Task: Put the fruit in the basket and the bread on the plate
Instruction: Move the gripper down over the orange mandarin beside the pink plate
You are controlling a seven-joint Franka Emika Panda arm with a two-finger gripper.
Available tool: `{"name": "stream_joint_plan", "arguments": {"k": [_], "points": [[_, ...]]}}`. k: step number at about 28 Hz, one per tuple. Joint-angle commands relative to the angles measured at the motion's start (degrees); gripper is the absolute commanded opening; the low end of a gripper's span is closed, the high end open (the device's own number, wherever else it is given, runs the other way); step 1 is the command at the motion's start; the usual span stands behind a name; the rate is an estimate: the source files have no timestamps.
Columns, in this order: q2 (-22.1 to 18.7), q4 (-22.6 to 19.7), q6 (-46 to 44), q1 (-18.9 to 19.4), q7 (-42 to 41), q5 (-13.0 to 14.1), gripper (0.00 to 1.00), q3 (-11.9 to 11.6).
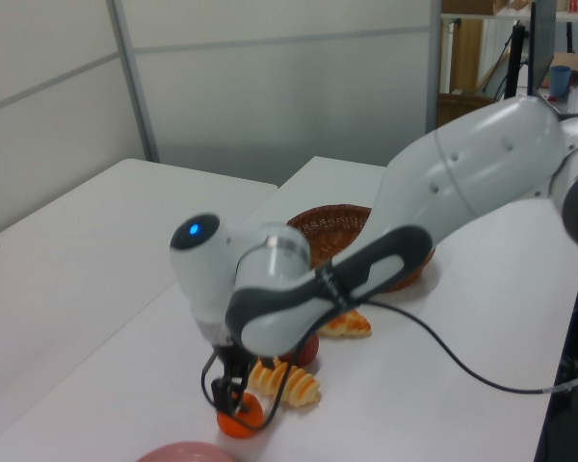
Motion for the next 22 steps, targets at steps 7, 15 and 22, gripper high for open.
{"name": "stream_joint_plan", "arguments": {"k": [7,15,22], "points": [[0.4,0.1,1.7,0.6,1.6,-1.4,1.00,-0.4],[-1.3,0.1,1.0,0.5,1.4,-0.6,1.00,-0.4],[-1.0,0.2,1.4,0.9,1.4,-0.4,1.00,-0.3]]}}
